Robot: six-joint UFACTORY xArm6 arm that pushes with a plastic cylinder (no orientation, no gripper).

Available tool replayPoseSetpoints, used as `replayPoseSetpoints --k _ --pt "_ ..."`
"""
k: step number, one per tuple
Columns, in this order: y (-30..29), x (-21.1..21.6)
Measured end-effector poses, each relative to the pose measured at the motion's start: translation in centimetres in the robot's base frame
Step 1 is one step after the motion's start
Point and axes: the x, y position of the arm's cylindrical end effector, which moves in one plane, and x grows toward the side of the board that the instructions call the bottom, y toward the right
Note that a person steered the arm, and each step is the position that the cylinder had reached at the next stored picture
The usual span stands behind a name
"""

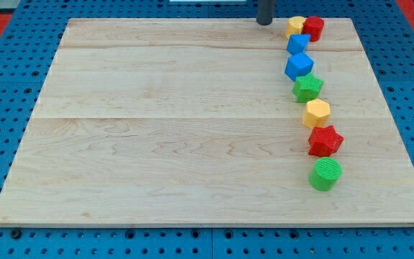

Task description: Move the red circle to the top of the yellow heart

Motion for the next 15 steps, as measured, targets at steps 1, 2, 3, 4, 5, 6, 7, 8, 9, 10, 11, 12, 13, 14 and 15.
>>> replayPoseSetpoints --k 1,2,3,4,5,6,7,8,9,10,11,12,13,14,15 --pt "3.3 0.0" --pt "7.2 0.0" --pt "8.9 0.0" --pt "14.5 0.2" --pt "18.0 3.3" --pt "14.0 7.0" --pt "12.4 6.4" --pt "12.3 4.8" --pt "12.0 3.2" --pt "11.7 2.2" --pt "10.1 1.0" --pt "7.8 0.4" --pt "6.4 0.4" --pt "5.9 0.4" --pt "5.9 0.2"
